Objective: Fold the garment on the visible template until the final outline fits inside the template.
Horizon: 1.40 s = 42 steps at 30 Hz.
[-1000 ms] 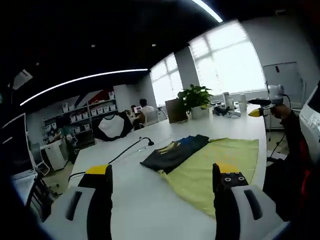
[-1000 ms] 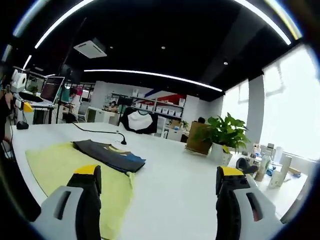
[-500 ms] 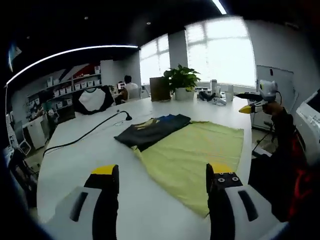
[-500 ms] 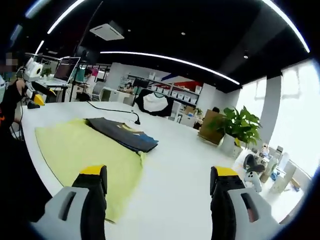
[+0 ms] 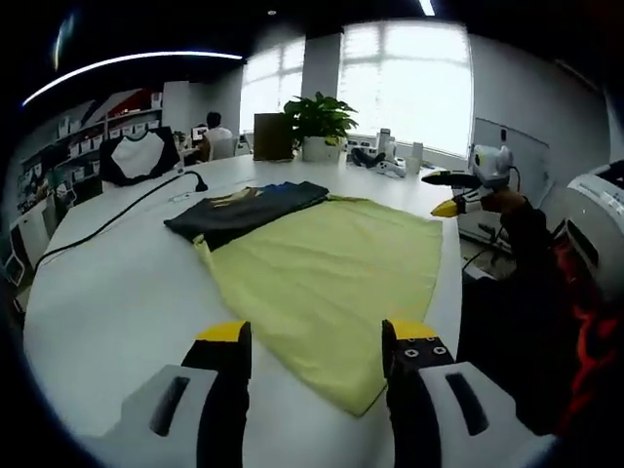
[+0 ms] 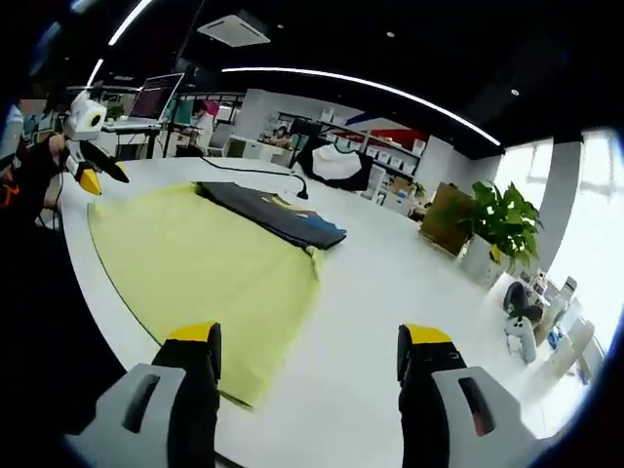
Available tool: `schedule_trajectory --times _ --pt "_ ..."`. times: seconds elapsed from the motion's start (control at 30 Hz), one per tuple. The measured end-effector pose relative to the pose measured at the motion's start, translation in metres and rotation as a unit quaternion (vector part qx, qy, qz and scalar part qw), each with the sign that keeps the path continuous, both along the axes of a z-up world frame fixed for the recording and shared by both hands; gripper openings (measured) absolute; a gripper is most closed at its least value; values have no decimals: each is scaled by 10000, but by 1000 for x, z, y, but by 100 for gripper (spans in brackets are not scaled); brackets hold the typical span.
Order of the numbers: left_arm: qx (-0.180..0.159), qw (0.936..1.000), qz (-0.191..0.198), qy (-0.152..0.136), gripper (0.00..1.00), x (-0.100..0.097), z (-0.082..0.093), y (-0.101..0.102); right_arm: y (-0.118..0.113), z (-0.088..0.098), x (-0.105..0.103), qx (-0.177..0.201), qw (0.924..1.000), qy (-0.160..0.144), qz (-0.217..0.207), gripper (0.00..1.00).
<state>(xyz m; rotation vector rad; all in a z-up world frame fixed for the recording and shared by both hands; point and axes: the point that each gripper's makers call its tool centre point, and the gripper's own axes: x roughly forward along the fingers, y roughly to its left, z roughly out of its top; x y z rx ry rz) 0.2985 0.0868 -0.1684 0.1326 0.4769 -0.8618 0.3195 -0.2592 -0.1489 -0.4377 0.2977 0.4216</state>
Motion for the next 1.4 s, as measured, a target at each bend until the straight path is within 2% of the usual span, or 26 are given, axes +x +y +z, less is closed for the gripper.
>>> schedule_trajectory --times 0.07,0.2,0.4,0.5,0.57,0.7,0.8,0.83,0.87,0.97,1.03,1.1,1.23,1.3,1.4 --pt "32 10000 -26 40 56 -1 -3 0 2 -3 0 -28 10000 -2 56 66" --pt "-7 10000 -51 56 51 -1 -4 -1 5 -19 0 -108 9996 253 73 62" --pt "33 9999 -81 125 50 -2 -10 -2 6 -31 -3 10 9991 421 62 59" --pt "62 9998 -105 141 49 -2 -13 -3 6 -33 -3 94 9988 474 45 58" --pt "90 9997 -139 194 48 -4 -16 -4 0 -36 -2 277 9974 651 -159 59" --pt "228 9993 -209 224 45 -10 -17 2 -2 -39 -5 343 9965 739 -167 50" --pt "329 9983 -355 310 40 -19 -18 5 -1 -39 -10 319 9965 769 -106 49" --pt "332 9976 -539 270 40 -24 -16 2 -1 -39 -11 265 9966 781 -66 49" --pt "258 9974 -672 84 40 -25 -11 -2 -1 -39 -11 247 9965 794 -65 48" --pt "220 9967 -690 371 38 -34 -14 -2 1 -39 -14 131 9963 845 17 46" --pt "289 9972 -635 253 37 -32 -13 1 1 -38 -14 192 9964 831 -15 40" --pt "477 9974 -523 144 35 -28 -15 7 1 -37 -13 534 9943 910 -150 38" --pt "423 9971 -552 318 33 -31 -19 5 3 -43 -16 316 9949 959 -7 37" --pt "350 9966 -689 274 35 -34 -19 -1 4 -43 -16 365 9945 986 8 37" --pt "416 9960 -728 296 36 -35 -22 -3 6 -44 -17 385 9941 1016 39 35"
